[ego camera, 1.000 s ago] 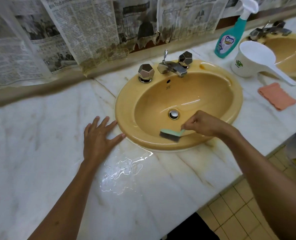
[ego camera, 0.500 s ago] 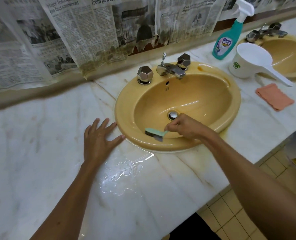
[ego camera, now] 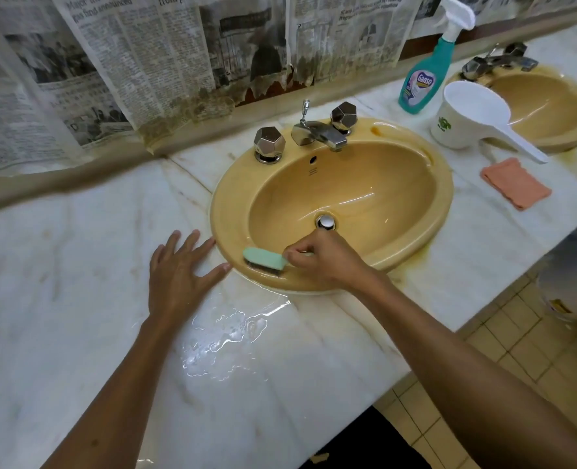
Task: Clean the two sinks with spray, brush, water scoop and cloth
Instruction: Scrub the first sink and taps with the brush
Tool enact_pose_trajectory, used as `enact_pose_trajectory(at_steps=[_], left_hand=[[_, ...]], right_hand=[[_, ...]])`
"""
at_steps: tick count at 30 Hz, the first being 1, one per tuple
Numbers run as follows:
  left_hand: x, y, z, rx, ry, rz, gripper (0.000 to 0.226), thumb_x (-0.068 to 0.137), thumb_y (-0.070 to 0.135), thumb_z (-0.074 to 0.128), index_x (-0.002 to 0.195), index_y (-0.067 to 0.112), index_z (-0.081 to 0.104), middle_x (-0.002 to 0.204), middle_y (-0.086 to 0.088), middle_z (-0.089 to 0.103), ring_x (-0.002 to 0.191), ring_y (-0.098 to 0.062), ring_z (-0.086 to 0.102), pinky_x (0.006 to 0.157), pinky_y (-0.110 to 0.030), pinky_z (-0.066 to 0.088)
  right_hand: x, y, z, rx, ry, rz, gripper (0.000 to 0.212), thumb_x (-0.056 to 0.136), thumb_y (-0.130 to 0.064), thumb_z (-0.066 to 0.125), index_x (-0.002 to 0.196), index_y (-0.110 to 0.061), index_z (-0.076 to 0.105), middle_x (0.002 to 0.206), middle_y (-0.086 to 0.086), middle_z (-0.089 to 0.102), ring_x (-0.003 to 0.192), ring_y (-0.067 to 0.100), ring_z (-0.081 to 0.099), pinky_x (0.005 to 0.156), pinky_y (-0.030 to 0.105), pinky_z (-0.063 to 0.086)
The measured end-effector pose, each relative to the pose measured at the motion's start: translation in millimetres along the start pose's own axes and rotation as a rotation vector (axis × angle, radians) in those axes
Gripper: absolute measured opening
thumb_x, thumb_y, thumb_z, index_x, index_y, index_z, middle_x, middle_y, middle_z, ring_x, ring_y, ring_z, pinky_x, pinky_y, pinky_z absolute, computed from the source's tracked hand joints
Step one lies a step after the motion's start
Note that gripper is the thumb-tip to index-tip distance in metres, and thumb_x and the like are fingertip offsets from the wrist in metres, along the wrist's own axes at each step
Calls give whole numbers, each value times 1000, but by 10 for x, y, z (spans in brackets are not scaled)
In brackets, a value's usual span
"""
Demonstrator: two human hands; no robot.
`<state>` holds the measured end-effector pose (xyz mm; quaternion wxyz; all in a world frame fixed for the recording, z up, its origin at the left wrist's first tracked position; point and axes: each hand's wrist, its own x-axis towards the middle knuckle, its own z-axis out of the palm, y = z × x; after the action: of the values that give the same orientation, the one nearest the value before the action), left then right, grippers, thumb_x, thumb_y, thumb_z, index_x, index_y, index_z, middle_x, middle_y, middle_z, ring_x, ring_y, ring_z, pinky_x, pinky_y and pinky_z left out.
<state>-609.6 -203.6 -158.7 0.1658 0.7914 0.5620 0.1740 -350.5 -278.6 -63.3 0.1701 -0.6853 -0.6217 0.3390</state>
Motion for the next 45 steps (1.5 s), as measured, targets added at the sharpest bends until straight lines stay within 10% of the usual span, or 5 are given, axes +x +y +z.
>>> enact_pose_trajectory(at_steps=[6,19,27,38,45], left_hand=[[-8,16,-3,1,-6,-5,76,80,81,38,140,35,55,155,6,41,150,-19,20,121,-43,11],[-78,225,-31,-78,-75,-100,74,90,68,50,154,42,21,161,3,29,152,-21,8,121,-47,1],[-53,550,116,56,-51,-205,58,100,60,12,154,42,22,162,5,25,152,-25,4,120,-54,-3],[-11,587,195,126,-6,-210,53,104,54,15,154,38,22,160,3,28,151,-30,10,117,-59,-1],[0,616,212,146,3,-223,50,104,51,17,152,39,23,159,4,29,150,-30,11,117,-59,3]], right_hand=[[-448,412,-419,-18,7,124,11,78,-42,62,80,-39,73,72,-2,72,66,22,58,68,40,51],[-1076,313,599,-356,265,186,30,96,-48,51,98,-19,59,81,3,67,76,29,63,57,31,30],[-678,24,902,-291,229,156,31,97,-47,46,111,-23,60,100,9,71,96,35,64,72,35,41],[-929,281,789,-306,389,177,31,94,-50,52,104,-23,65,88,9,72,86,36,67,65,35,42],[-909,414,866,-357,571,92,30,75,-34,82,76,-15,59,44,2,56,43,27,55,58,35,40]])
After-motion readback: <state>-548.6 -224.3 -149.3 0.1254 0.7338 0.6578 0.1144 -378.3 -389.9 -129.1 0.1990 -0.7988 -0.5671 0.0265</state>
